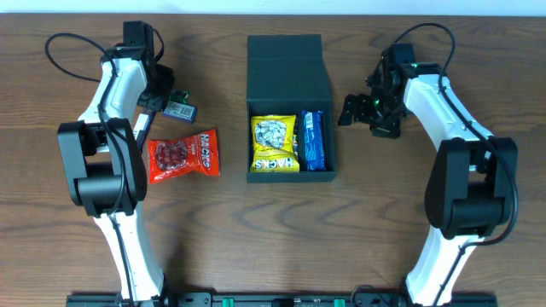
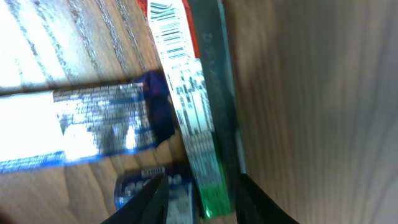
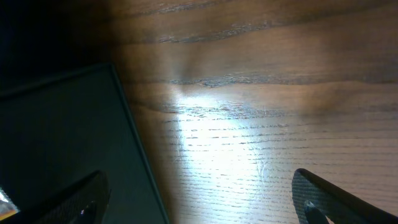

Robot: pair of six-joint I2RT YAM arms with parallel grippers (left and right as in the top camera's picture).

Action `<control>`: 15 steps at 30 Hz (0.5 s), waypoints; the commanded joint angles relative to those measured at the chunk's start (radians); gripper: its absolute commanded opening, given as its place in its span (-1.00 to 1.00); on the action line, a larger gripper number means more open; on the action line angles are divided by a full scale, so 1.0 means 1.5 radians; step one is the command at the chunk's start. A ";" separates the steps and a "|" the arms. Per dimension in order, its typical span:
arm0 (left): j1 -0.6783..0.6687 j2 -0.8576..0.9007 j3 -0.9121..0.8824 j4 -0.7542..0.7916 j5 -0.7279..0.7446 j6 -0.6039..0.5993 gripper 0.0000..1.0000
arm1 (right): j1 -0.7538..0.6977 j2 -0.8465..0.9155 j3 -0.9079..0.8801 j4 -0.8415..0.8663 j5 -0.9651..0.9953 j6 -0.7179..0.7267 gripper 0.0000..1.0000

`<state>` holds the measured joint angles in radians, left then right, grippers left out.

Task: Pack container
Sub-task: 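Reach the left gripper to the green-and-white bar and grasp it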

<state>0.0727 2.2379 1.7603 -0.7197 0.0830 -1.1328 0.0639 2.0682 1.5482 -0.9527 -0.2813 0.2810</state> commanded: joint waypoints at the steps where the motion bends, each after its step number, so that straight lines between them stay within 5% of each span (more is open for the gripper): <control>1: 0.010 0.022 0.006 0.002 0.011 -0.002 -0.27 | -0.004 0.003 0.002 -0.001 -0.005 0.007 0.88; 15: 0.010 0.027 0.007 0.047 0.010 0.037 -0.09 | -0.004 0.003 0.002 -0.001 -0.005 0.007 0.94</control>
<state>0.0841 2.2585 1.7603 -0.6483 0.1017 -1.0950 0.0639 2.0682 1.5482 -0.9531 -0.2813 0.2813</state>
